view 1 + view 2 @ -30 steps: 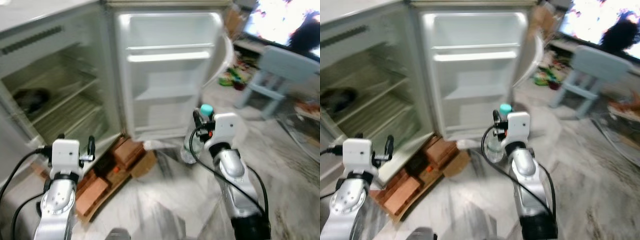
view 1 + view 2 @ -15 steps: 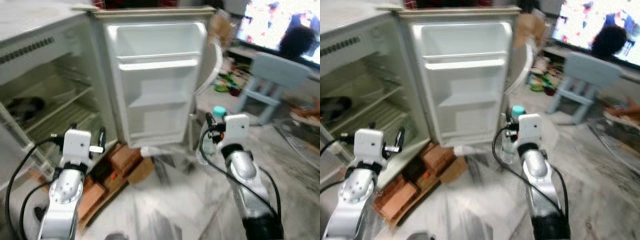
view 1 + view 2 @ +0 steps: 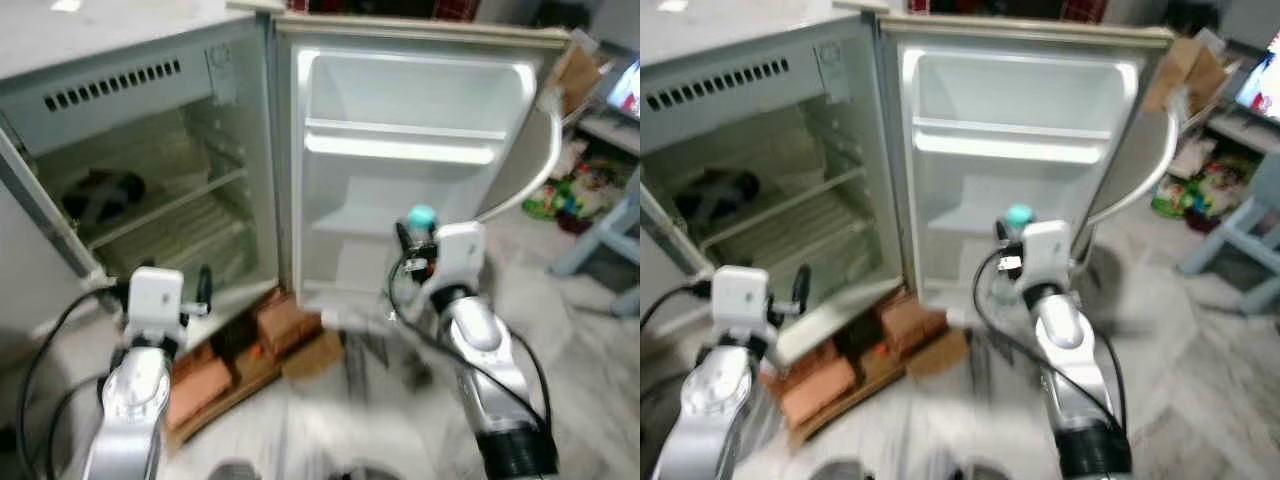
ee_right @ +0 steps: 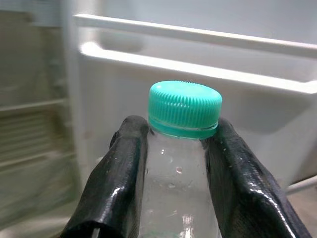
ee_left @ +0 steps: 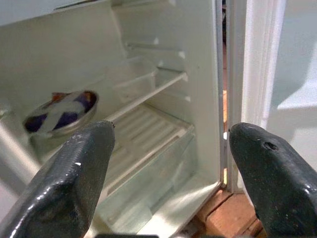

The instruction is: Restocking fridge

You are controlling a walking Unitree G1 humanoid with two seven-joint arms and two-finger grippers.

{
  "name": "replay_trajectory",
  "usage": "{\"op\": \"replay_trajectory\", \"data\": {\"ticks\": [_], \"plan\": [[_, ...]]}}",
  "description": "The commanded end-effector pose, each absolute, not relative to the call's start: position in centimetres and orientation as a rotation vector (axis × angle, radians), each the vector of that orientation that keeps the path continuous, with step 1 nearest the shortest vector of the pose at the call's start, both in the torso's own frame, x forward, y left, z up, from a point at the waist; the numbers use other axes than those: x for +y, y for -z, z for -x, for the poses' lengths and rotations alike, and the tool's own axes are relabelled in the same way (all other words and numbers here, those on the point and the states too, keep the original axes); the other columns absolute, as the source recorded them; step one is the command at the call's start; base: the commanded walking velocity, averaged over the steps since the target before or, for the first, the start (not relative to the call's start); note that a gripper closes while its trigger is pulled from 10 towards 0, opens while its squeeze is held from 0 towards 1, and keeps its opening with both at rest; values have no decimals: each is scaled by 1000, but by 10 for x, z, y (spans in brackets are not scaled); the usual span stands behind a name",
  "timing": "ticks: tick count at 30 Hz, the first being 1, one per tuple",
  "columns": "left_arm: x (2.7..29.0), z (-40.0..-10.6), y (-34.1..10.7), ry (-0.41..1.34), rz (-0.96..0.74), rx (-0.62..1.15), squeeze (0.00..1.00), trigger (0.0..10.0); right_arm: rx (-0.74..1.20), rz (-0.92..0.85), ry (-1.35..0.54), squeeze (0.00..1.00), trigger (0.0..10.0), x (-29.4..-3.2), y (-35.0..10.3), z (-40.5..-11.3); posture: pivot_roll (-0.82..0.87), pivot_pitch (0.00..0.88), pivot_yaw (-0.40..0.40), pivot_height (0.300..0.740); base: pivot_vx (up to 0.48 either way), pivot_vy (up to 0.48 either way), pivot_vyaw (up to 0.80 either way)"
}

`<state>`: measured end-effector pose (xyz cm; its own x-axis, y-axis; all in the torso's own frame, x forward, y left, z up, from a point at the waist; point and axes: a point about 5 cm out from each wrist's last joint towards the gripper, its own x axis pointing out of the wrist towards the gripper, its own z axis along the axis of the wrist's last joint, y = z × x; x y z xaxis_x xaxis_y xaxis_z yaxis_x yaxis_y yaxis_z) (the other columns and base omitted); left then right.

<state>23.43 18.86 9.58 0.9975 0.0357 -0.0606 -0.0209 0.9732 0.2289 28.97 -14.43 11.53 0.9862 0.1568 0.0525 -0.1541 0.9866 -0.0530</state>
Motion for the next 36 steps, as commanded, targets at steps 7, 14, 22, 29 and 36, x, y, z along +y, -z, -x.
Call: {"op": "replay_trajectory", "data": {"ticks": [7,14,22,29,36], "plan": [[188,-237,-101,11,-229,56,0,10000,-98,32,-134,0,10000,-142,-128,-294,125,70,-79,740,420,-41,0],[186,-235,-100,27,-214,64,0,10000,-68,7,-134,0,10000,-140,-125,-294,125,80,-85,740,423,0,-129],[184,-234,-102,29,-188,53,0,10000,-72,13,-144,0,10000,-139,-126,-294,124,85,-83,740,249,0,-57],[183,-236,-103,14,-170,50,0,10000,-66,10,-144,0,10000,-139,-125,-295,125,82,-82,740,0,0,0],[186,-237,-103,-9,-168,54,0,10000,-57,-1,-146,0,10000,-138,-124,-295,131,78,-86,740,0,0,0]]}}
